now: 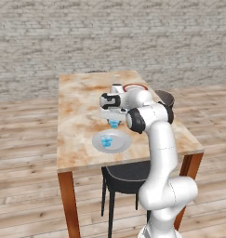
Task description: Place two yogurt containers on each plate.
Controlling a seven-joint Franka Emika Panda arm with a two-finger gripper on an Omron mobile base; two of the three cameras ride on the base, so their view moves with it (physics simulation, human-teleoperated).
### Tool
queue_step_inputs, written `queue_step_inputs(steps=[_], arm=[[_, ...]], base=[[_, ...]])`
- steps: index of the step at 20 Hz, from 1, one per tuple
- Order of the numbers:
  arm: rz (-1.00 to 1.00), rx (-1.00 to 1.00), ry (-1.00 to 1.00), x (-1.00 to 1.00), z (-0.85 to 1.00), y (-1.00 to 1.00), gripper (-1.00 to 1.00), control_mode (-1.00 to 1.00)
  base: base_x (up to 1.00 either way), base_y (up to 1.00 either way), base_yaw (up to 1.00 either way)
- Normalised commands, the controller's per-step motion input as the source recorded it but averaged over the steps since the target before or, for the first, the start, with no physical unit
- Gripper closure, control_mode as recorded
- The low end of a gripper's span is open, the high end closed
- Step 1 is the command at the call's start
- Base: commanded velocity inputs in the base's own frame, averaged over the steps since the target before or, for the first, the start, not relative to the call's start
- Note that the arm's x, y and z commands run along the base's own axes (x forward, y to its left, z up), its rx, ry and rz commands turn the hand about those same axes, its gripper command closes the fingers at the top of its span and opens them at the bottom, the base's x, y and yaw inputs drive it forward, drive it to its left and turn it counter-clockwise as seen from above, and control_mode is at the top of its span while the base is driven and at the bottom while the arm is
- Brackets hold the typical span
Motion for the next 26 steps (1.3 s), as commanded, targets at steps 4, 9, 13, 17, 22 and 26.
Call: queue_step_inputs(steps=[4, 9, 13, 17, 22, 26], arm=[[0.0, 0.0, 0.0, -0.04, 0.28, -0.02, 1.0, -1.0], [0.04, 0.0, -0.01, -0.73, 0.91, -0.01, 1.0, -1.0], [0.19, 0.0, -0.01, -1.0, 0.4, -0.02, 1.0, -1.0], [0.26, 0.09, -0.05, -1.0, -0.11, -0.17, 1.0, -1.0], [0.19, 0.1, 0.0, -0.25, -0.44, -0.04, 1.0, -1.0], [0.09, 0.03, 0.08, 0.02, -0.19, 0.11, 1.0, -1.0]], base=[[0.0, 0.0, 0.0], [0.0, 0.0, 0.0], [0.0, 0.0, 0.0], [0.0, 0.0, 0.0], [0.0, 0.0, 0.0], [0.0, 0.0, 0.0]])
